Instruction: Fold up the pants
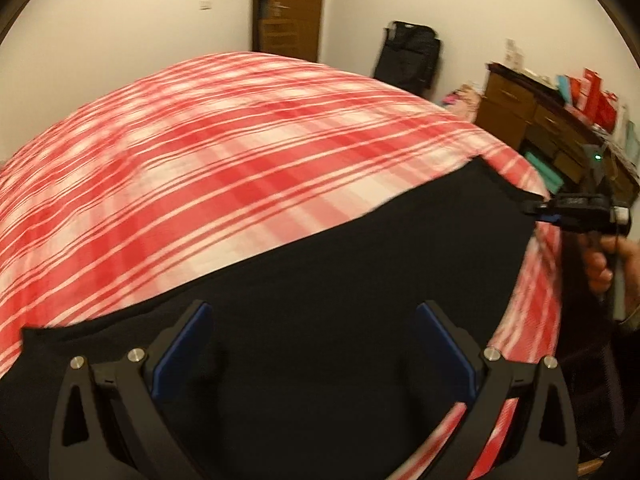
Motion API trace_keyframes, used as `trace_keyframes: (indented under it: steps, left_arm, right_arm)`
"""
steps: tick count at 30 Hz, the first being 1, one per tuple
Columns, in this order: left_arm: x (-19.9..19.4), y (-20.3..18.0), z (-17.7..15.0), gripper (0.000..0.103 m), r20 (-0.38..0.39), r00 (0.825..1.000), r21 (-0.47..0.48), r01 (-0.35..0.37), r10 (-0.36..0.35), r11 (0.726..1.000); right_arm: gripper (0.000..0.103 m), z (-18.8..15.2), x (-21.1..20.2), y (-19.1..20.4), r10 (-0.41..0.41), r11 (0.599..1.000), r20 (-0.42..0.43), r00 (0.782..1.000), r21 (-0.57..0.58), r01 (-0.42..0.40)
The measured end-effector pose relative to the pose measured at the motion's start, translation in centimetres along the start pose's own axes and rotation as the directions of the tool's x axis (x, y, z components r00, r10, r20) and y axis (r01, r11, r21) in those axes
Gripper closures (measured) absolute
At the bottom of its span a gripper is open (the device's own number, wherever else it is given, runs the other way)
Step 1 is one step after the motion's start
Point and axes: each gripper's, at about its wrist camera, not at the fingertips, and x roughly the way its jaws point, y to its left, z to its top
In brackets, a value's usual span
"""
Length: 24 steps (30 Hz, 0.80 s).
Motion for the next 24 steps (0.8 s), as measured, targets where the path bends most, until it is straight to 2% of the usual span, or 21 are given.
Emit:
trace_keyframes:
  steps: [2,4,6,9,14,19,22,24]
  left_arm:
    - [1.0,-2.0,1.1,0.007,-0.021,0.999,0.024,0.048,-0.048,0.999]
    - [2.1,-3.4,2.1,0.011,-0.037,0.996,0.025,0.083,-0.082,0.996]
    - [3.1,-4.5,3.2,0.011,-0.043,0.989,-0.003,0.141,-0.141,0.990]
    - [4.4,-5.3,4.9,0.011,-0.031,0.974,-0.094,0.220,-0.224,0.971]
    - [6.4,-7.8,7.4,0.011,-0.023,0.950,-0.163,0.304,-0.312,0.939]
    - [8.4,-10.7,9.8,0.011,-0.031,0.900,-0.197,0.422,-0.436,0.885]
    - [10.2,-12.8,11.1,0.011,-0.086,0.880,-0.177,0.447,-0.467,0.877]
    - [11.3,-13.6,11.5,0.016,-0.123,0.882,-0.169,0.434,-0.456,0.885]
  right_arm:
    - [0.084,-0.2,-0.7,1.9,-0.004,0.997,0.033,0.999,-0.073,0.007]
    - [0.084,-0.7,-1.1,4.2,-0.041,0.984,0.064,0.997,-0.169,0.051]
    - [0.084,-1.4,-0.9,6.3,-0.068,0.963,0.079,0.995,-0.255,0.086]
    - [0.084,-2.5,-0.1,8.3,-0.104,0.930,0.091,0.990,-0.344,0.130]
    - [0.084,-3.5,0.0,9.1,-0.152,0.896,0.118,0.981,-0.402,0.187]
    - [0.084,-4.3,-0.4,10.0,-0.167,0.865,0.157,0.973,-0.451,0.221]
    - [0.084,-5.2,-0.5,11.2,-0.168,0.830,0.190,0.967,-0.503,0.242]
    - [0.084,-5.8,-0.5,11.9,-0.169,0.805,0.204,0.964,-0.536,0.255]
